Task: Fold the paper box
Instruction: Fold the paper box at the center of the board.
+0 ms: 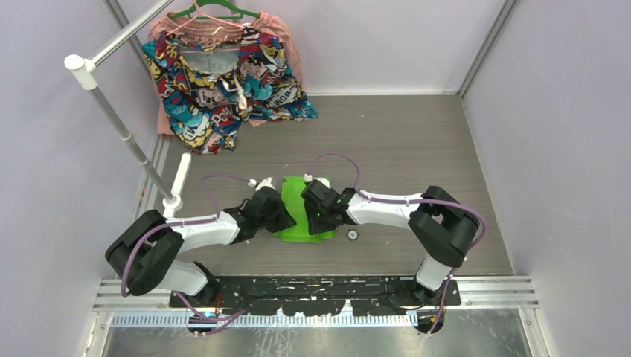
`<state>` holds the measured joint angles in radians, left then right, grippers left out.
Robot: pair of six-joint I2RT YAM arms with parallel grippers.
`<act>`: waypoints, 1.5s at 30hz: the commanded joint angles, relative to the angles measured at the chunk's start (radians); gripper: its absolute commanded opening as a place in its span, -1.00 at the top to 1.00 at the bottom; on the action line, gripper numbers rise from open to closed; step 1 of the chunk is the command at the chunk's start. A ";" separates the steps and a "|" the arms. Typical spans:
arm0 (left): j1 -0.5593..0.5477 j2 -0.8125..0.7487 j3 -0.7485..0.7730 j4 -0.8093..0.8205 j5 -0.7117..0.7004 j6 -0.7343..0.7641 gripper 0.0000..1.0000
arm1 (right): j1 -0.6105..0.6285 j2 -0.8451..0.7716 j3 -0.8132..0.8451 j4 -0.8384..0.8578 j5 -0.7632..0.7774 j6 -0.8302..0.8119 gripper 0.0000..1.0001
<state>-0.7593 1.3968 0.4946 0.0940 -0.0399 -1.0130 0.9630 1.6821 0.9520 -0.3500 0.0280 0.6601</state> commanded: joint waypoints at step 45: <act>0.041 -0.614 0.081 -0.679 -0.155 0.131 -0.07 | -0.438 0.196 0.440 -0.228 -0.294 -0.340 -0.06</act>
<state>-0.7242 0.7872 0.5735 -0.5888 -0.1978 -0.8658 0.5396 1.8732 1.4021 -0.6209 -0.2207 0.3332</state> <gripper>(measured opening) 0.537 0.524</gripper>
